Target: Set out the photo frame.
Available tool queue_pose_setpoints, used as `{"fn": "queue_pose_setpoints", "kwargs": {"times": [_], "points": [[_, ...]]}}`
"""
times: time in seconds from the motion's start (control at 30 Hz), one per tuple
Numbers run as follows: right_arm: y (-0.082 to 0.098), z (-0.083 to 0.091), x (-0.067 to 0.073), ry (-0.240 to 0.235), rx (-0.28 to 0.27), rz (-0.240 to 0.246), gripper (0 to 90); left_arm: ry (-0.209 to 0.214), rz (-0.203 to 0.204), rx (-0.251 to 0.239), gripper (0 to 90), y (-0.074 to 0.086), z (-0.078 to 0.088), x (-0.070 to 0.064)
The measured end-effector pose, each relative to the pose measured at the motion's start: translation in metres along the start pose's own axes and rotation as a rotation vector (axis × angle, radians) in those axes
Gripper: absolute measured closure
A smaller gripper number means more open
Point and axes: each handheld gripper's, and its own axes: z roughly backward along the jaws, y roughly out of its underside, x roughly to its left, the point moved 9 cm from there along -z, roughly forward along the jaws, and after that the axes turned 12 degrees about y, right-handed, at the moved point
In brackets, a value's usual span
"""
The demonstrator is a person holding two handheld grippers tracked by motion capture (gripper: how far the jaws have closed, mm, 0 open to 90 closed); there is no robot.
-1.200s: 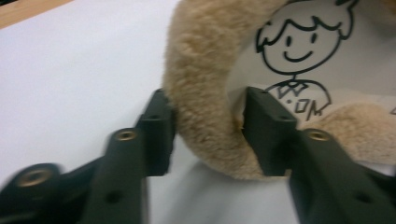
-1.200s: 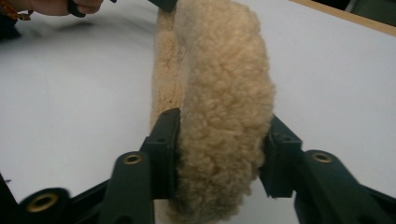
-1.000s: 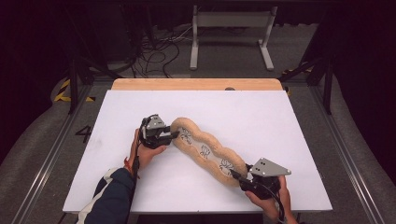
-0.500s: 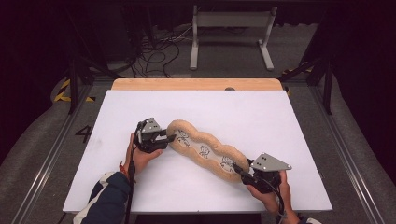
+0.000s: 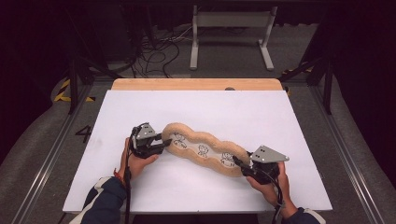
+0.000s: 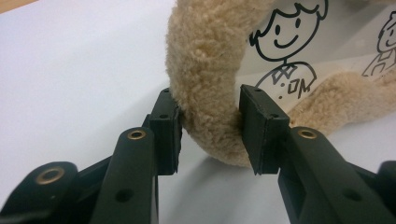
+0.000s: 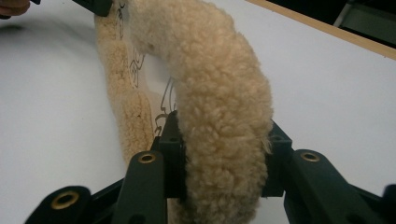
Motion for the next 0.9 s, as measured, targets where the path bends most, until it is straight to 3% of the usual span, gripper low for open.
{"fn": "queue_pose_setpoints", "kwargs": {"times": [0.23, 0.53, 0.63, 0.9], "points": [[-0.003, -0.006, -0.003, -0.012, 0.003, -0.007, 60.5, -0.005, 0.008, 0.004, 60.3, 0.004, 0.006, -0.004], [-0.001, -0.008, -0.004, 0.009, 0.005, -0.014, 55.3, -0.008, 0.001, 0.002, 57.7, 0.005, 0.008, -0.005], [0.001, -0.007, -0.004, 0.003, 0.009, -0.018, 50.7, -0.004, -0.016, -0.02, 51.7, 0.001, 0.01, -0.006], [0.003, 0.009, -0.007, 0.015, -0.021, -0.039, 50.4, -0.006, -0.083, -0.056, 33.4, -0.013, 0.011, -0.012]]}}
